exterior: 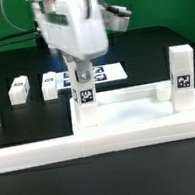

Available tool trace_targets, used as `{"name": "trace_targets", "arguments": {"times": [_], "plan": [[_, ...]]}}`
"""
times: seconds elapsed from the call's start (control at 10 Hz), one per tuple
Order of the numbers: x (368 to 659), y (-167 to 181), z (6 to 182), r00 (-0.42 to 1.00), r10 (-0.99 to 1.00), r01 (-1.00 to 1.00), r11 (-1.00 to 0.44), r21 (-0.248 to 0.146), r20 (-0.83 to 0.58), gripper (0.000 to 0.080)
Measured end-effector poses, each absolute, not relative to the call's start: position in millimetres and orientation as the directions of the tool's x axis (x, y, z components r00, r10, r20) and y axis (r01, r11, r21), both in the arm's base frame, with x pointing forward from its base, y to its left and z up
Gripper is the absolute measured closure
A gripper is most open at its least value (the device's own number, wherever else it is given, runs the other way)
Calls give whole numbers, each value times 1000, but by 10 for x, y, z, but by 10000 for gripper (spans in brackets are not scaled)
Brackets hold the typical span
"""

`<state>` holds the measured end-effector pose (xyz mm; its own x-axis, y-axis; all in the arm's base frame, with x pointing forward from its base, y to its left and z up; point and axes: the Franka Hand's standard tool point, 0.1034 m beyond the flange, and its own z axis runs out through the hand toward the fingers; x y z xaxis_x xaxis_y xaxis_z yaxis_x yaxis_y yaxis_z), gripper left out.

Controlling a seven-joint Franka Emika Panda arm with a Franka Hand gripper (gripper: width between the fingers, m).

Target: Assemble desk

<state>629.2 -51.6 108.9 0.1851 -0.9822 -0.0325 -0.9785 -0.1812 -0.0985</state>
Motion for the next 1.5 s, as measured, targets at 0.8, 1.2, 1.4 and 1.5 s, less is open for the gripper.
{"name": "trace_targets", "arguments": {"times": [0.8, 1.2, 1.4, 1.5], "plan": [[6310, -538, 1088, 177, -984, -977, -175, -125, -8, 195], [6295, -542, 1075, 471, -881, -873, -473, -123, 40, 152], [6293, -549, 1074, 604, -795, -787, -606, -114, 59, 150], [6293, -590, 1082, 775, -627, -620, -779, -95, 78, 150]]}}
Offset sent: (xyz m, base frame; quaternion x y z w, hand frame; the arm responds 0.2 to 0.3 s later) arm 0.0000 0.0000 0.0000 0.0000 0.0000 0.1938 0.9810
